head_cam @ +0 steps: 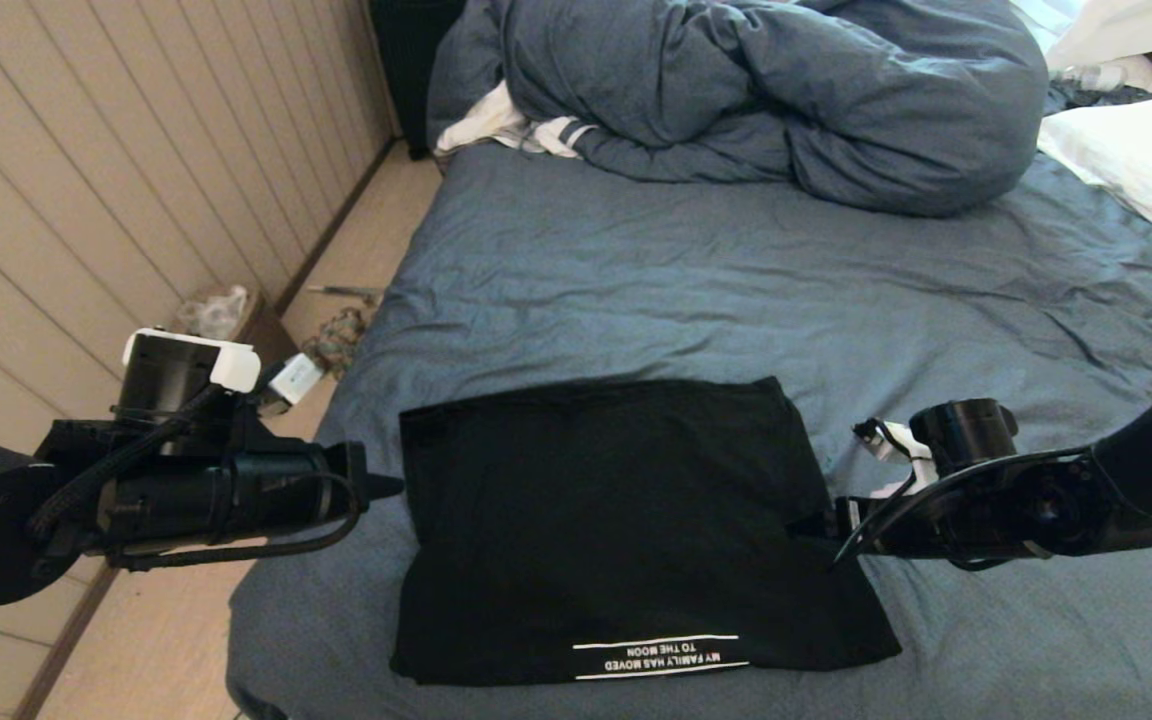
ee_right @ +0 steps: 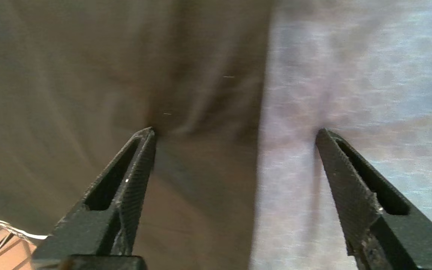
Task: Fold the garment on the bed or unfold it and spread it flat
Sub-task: Fold the black T-shirt
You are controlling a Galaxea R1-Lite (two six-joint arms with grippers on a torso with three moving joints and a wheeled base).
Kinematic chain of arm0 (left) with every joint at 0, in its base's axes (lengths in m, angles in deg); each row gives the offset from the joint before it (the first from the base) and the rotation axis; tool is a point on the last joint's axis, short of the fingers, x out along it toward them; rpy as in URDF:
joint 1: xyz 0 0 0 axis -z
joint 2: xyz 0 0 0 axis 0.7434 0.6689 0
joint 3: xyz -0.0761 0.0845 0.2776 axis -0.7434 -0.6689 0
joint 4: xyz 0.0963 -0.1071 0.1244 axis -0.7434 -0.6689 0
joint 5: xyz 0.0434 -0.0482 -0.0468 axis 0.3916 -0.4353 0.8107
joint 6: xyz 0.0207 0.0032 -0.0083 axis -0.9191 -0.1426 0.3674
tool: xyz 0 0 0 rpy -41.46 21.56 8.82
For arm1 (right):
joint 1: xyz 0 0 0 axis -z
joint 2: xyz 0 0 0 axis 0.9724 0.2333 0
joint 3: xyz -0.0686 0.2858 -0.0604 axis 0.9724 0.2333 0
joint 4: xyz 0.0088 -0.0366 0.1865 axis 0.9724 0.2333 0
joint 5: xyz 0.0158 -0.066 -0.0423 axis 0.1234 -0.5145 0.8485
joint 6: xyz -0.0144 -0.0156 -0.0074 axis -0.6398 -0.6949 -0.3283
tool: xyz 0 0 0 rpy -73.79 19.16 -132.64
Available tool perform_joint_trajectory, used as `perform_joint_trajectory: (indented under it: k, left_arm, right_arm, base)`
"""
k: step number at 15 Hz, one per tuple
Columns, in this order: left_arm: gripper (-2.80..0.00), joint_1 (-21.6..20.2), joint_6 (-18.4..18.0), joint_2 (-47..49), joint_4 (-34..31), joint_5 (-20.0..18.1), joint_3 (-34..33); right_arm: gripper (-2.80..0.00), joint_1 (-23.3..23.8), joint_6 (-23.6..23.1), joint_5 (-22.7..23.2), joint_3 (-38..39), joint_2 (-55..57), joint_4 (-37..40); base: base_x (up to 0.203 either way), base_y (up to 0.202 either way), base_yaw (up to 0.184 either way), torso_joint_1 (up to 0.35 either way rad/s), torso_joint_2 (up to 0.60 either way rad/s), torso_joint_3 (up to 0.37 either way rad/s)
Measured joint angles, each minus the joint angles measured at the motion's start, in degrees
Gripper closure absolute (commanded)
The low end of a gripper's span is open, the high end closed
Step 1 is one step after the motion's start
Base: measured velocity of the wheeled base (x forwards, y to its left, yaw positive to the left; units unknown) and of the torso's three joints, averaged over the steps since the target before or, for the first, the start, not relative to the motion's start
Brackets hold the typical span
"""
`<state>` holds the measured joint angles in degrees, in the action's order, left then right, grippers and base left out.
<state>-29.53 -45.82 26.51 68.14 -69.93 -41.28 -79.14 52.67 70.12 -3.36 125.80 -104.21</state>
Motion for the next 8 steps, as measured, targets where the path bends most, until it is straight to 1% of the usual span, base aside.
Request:
perform_joint_trajectory:
  k: [3,7,8]
  left_arm:
    - [0.00,0.2,0.0,-0.1,0.0,0.0,-0.1]
    - [0.00,0.3,0.1,-0.2,0.0,0.0,-0.4]
    - [0.00,0.3,0.2,-0.3,0.1,0.0,-0.4]
  right_arm:
    - [-2.80,-1.8,1.9,0.2,-0.5,0.2,-0.2]
    - [-2.80,-4.5,5.1,0.2,-1.0,0.6,-2.4]
    - [0.00,-4.8,5.4,0.2,-1.1,0.7,-2.5]
  base:
    - [0.000,0.000,0.000,0.000,0.00,0.000]
    - [0.000,0.000,0.000,0.000,0.00,0.000]
    - [0.000,0.000,0.000,0.000,0.00,0.000]
